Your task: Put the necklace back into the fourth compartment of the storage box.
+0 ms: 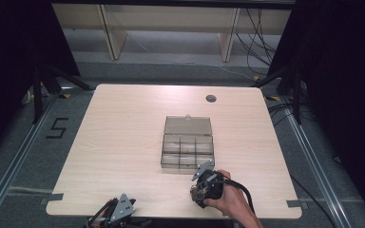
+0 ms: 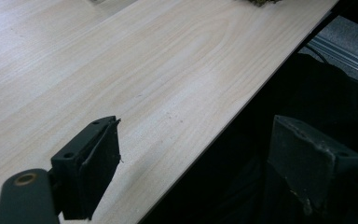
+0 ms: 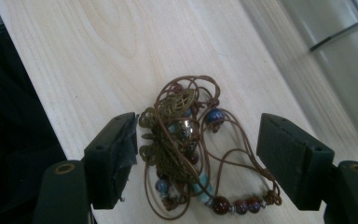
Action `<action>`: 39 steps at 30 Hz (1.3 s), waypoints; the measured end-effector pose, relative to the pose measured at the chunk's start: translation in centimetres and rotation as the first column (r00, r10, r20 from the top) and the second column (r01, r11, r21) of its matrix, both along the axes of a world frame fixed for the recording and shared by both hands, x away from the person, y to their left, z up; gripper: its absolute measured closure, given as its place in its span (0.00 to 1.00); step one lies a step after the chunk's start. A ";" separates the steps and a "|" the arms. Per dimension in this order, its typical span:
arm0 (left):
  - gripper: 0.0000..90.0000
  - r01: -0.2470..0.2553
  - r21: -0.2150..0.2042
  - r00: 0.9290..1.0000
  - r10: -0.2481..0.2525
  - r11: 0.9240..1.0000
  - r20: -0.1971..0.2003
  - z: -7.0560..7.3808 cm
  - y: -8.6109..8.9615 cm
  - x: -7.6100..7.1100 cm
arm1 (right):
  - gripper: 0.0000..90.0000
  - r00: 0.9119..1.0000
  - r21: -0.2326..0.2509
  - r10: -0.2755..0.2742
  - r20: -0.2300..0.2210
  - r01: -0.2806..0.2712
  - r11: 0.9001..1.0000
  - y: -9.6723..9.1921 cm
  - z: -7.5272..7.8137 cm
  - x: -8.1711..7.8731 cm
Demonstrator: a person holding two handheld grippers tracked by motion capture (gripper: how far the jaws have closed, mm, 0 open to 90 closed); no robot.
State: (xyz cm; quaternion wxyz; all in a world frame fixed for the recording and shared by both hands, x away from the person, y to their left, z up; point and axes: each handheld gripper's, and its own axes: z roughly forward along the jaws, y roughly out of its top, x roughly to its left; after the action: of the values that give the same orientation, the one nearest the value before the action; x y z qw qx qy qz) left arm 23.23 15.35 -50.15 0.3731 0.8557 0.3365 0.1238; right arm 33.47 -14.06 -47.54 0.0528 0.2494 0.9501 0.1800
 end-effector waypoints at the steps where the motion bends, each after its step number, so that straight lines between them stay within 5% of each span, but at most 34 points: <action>1: 0.18 0.000 0.000 1.000 0.000 1.000 0.000 0.0 0.0 0.0 | 0.33 1.000 0.000 0.000 0.000 0.000 1.000 0.0 0.0 0.0; 8: 0.18 0.018 0.013 1.000 -0.018 1.000 0.017 0.2 0.1 0.0 | 0.44 0.999 -0.010 0.013 -0.032 -0.014 1.000 0.3 -0.6 0.3; 12: 0.18 0.017 0.009 1.000 -0.017 1.000 0.016 0.1 0.1 0.0 | 0.66 0.998 -0.002 0.038 -0.048 -0.038 0.999 0.4 -0.7 0.2; 18: 0.18 0.016 0.006 1.000 -0.016 1.000 0.017 0.2 0.1 0.0 | 0.85 0.998 -0.001 0.056 -0.043 -0.056 0.998 0.5 -0.4 -0.1; 26: 0.18 0.015 0.017 1.000 -0.015 1.000 0.015 0.1 0.1 0.0 | 0.88 0.994 -0.010 0.099 -0.037 -0.100 0.995 0.5 0.0 -0.2; 27: 0.18 -0.011 -0.011 1.000 0.011 1.000 -0.003 0.0 0.0 -0.1 | 0.89 0.993 -0.007 0.114 -0.038 -0.115 0.993 0.5 0.4 -0.1; 39: 0.18 0.006 0.006 1.000 -0.006 1.000 0.008 0.0 0.1 0.1 | 0.89 0.983 -0.018 0.181 -0.034 -0.182 0.983 1.3 3.5 0.8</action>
State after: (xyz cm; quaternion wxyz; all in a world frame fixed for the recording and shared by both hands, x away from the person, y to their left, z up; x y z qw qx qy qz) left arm 23.28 15.40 -50.15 0.3723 0.8573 0.3321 0.1269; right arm 34.30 -12.72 -43.99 0.0233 0.1640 0.9714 0.1701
